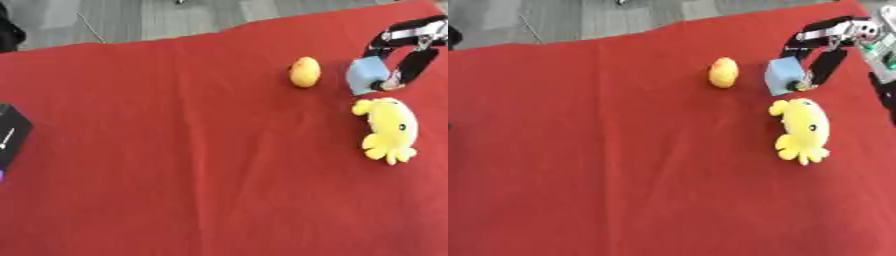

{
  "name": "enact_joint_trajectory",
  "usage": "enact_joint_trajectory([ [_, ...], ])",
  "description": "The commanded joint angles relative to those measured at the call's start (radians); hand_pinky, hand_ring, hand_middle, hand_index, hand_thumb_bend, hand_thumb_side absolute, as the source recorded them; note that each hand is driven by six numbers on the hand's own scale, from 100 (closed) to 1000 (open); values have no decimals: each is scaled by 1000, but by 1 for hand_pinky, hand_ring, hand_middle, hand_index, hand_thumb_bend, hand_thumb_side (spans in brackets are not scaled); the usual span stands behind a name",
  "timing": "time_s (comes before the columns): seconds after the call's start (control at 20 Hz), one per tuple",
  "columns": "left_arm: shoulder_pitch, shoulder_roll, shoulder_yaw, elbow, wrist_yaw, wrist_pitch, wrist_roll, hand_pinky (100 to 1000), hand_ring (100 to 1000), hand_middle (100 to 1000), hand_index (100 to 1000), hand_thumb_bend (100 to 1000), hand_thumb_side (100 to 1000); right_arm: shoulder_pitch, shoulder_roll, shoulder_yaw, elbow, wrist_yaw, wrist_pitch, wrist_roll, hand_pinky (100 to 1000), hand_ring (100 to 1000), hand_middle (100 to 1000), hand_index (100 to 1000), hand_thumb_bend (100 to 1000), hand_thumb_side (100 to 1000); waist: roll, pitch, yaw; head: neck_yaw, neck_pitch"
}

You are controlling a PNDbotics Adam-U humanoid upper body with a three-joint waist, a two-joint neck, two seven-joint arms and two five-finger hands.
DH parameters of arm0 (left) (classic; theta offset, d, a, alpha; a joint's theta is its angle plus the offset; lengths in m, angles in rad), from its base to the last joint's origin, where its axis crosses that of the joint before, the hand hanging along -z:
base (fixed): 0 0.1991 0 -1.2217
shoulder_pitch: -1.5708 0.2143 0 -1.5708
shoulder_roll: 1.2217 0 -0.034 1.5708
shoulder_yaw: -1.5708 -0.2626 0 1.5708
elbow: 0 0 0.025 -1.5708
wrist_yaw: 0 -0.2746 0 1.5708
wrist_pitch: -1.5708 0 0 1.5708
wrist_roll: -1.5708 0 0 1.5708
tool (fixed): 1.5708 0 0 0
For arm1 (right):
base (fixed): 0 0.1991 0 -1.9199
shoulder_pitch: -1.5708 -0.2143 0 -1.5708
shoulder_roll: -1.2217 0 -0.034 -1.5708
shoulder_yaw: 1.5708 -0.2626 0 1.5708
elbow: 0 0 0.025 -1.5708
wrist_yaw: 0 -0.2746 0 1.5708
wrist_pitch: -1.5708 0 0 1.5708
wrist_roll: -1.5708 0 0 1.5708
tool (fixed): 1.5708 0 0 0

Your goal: Pick up the objects with one hand, pass them to the other hand, and then place them into the box on the other side of the table.

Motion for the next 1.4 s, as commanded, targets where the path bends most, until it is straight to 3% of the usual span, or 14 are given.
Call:
enact_joint_trajectory([
  [0.05,-7,26,11,-21,2,-3,4,839,765,780,822,728,615,-19,-24,-25,-41,-38,14,-60,856,668,459,537,154,100,7,-11,-4,1,-5],
  [0.4,-2,38,11,-22,-1,-4,4,839,764,780,822,727,614,-2,-32,-52,-139,-196,62,-158,837,638,448,531,100,100,7,-31,-17,23,7],
  [0.7,-10,63,3,-25,-11,-3,-5,838,763,779,819,727,613,98,-34,-81,-303,-428,157,-295,821,613,454,545,100,100,4,-48,-28,38,10],
  [1.0,-19,93,-9,-23,-22,-1,-16,835,762,778,817,724,612,178,-4,-59,-460,-602,257,-407,810,603,464,558,100,100,2,-64,-37,53,15],
  [1.4,-28,138,-36,-31,-57,10,-48,818,744,760,803,723,608,227,99,-13,-635,-725,341,-512,795,594,471,569,100,100,1,-85,-47,65,28],
])
